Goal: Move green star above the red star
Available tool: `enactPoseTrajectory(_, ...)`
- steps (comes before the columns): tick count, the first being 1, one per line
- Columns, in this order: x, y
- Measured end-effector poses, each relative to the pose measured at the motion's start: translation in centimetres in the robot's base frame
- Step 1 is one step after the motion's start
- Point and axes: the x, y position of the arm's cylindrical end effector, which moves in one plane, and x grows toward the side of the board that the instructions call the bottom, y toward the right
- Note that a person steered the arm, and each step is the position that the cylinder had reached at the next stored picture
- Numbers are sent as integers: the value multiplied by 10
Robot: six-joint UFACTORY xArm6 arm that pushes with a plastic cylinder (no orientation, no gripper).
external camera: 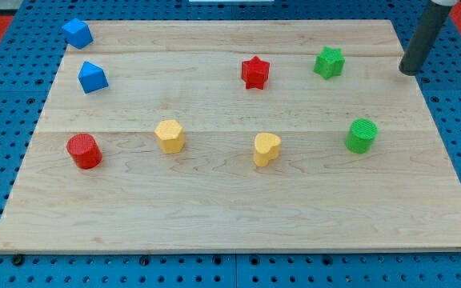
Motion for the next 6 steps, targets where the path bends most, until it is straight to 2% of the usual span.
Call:
enactPoseTrajectory(2, -14, -102)
enactPoseTrajectory(4, -80, -188)
enactPoseTrajectory(6, -66, -176)
